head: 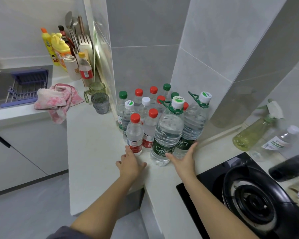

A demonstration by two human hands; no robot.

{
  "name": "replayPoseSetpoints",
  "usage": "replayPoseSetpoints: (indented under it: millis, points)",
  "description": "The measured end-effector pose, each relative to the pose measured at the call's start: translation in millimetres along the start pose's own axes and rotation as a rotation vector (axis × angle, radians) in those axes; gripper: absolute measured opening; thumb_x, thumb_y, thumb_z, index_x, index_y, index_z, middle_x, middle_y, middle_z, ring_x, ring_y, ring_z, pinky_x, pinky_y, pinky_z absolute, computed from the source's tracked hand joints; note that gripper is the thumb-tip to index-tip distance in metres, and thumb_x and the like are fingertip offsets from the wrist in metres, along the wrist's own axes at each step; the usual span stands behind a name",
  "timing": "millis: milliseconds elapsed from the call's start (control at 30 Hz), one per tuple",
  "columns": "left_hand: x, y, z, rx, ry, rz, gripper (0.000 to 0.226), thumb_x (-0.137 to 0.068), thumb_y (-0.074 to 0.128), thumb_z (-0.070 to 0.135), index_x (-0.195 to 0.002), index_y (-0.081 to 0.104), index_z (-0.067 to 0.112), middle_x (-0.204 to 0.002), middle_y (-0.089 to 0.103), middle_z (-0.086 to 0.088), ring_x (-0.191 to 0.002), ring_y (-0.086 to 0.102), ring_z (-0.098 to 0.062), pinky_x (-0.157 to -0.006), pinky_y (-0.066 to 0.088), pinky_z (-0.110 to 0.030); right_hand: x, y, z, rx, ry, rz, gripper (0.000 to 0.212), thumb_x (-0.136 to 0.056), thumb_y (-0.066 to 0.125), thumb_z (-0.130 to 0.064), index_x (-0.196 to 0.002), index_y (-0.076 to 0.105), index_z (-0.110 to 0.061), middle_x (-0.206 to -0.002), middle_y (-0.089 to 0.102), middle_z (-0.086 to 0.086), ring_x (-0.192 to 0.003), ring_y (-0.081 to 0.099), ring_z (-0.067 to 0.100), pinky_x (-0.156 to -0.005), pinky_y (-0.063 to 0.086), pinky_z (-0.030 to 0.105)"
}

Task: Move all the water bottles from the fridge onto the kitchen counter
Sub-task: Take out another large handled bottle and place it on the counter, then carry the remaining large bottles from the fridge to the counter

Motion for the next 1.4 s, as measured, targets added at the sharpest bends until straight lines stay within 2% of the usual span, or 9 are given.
replayPoseSetpoints:
  millis: [167, 333, 600, 667, 767, 900, 1167, 1267, 1400]
  points:
    - [12.6, -7.4, -9.6, -0.070, 0.024, -0.091, 0.112, -0.081, 0.070, 0.047, -0.153, -0.009, 0.013, -0.153, 0.033, -0.005, -0.137, 0.034, -0.028, -0.106, 0.029, -0.047, 7.8, -6.1, 4.0, 0.020, 0.012, -0.028, 0.132, -0.071, 0.087, -0.023, -0.154, -0.016, -0.020, -0.165, -0.001, 0.003, -0.151, 0.007, 0.017, -0.116, 0.013, 0.026]
    - [46.1, -42.2, -27.6, -0.224, 0.162, -0.035, 0.108, -0.083, 0.067, 0.051, -0.154, -0.006, 0.015, -0.163, 0.005, -0.003, -0.146, 0.016, -0.027, -0.113, 0.025, -0.048, 39.7, 10.5, 15.7, 0.412, 0.070, -0.244, 0.125, -0.075, 0.079, -0.048, -0.155, -0.012, -0.021, -0.165, 0.001, 0.012, -0.151, 0.005, 0.029, -0.121, 0.016, 0.045]
    - [128.6, -122.7, -80.1, -0.476, 0.151, 0.181, 0.106, -0.086, 0.054, 0.063, -0.153, -0.014, 0.020, -0.163, -0.007, -0.004, -0.150, -0.002, -0.029, -0.119, 0.009, -0.051, 123.4, 92.0, -60.9, 0.850, -0.353, -0.481, 0.111, -0.083, 0.059, -0.066, -0.153, -0.020, -0.030, -0.163, -0.019, 0.003, -0.151, -0.013, 0.027, -0.120, 0.001, 0.052]
    - [153.6, -142.9, -96.1, -0.498, 0.146, 0.272, 0.107, -0.083, 0.060, 0.063, -0.155, -0.005, 0.017, -0.163, 0.002, -0.008, -0.149, 0.005, -0.033, -0.117, 0.013, -0.055, 145.2, 115.0, -80.5, 0.904, -0.473, -0.513, 0.108, -0.085, 0.056, -0.067, -0.152, -0.022, -0.031, -0.163, -0.021, 0.004, -0.150, -0.016, 0.028, -0.119, -0.002, 0.053]
    - [186.1, -171.9, -128.1, -0.566, 0.102, 0.393, 0.108, -0.064, 0.079, 0.059, -0.149, 0.032, 0.011, -0.151, 0.038, -0.017, -0.138, 0.036, -0.042, -0.104, 0.032, -0.064, 180.7, 149.7, -109.3, 1.031, -0.661, -0.541, 0.103, -0.088, 0.047, -0.069, -0.151, -0.024, -0.028, -0.161, -0.025, 0.005, -0.149, -0.019, 0.029, -0.119, -0.003, 0.054]
    - [236.2, -207.8, -177.1, -0.599, -0.024, 0.496, 0.103, -0.058, 0.084, 0.055, -0.142, 0.047, 0.008, -0.144, 0.046, -0.021, -0.132, 0.043, -0.045, -0.099, 0.036, -0.066, 239.1, 193.4, -142.3, 1.119, -0.878, -0.613, 0.097, -0.092, 0.040, -0.067, -0.150, -0.027, -0.027, -0.160, -0.028, 0.007, -0.148, -0.021, 0.034, -0.120, -0.004, 0.056]
    - [362.1, -260.5, -261.2, -0.586, -0.205, 0.705, 0.099, -0.064, 0.081, 0.054, -0.144, 0.043, 0.009, -0.149, 0.041, -0.019, -0.138, 0.037, -0.041, -0.102, 0.033, -0.068, 387.6, 244.0, -184.2, 1.028, -1.166, -0.675, 0.096, -0.092, 0.038, -0.068, -0.145, -0.032, -0.028, -0.161, -0.024, 0.009, -0.148, -0.020, 0.034, -0.120, -0.001, 0.058]
    - [426.0, -269.7, -290.3, -0.582, -0.241, 0.772, 0.102, -0.062, 0.083, 0.051, -0.144, 0.040, 0.010, -0.148, 0.043, -0.019, -0.136, 0.039, -0.041, -0.101, 0.035, -0.067, 459.3, 249.3, -188.5, 0.978, -1.245, -0.706, 0.094, -0.092, 0.038, -0.068, -0.151, -0.024, -0.030, -0.161, -0.025, 0.007, -0.147, -0.022, 0.033, -0.119, -0.004, 0.058]
    - [531.5, -276.3, -330.3, -0.599, -0.303, 0.867, 0.100, -0.063, 0.083, 0.048, -0.144, 0.041, 0.009, -0.147, 0.043, -0.019, -0.136, 0.040, -0.040, -0.101, 0.033, -0.067, 571.5, 251.6, -183.7, 0.896, -1.366, -0.767, 0.094, -0.092, 0.038, -0.067, -0.145, -0.030, -0.030, -0.161, -0.025, 0.006, -0.148, -0.022, 0.032, -0.119, -0.005, 0.056]
Point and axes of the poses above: each hand's wrist, its own x-axis away from the middle knuckle, its own y-axis out of the palm, z = x × y, the point moved 10 cm from there along -x, towards the middle knuckle
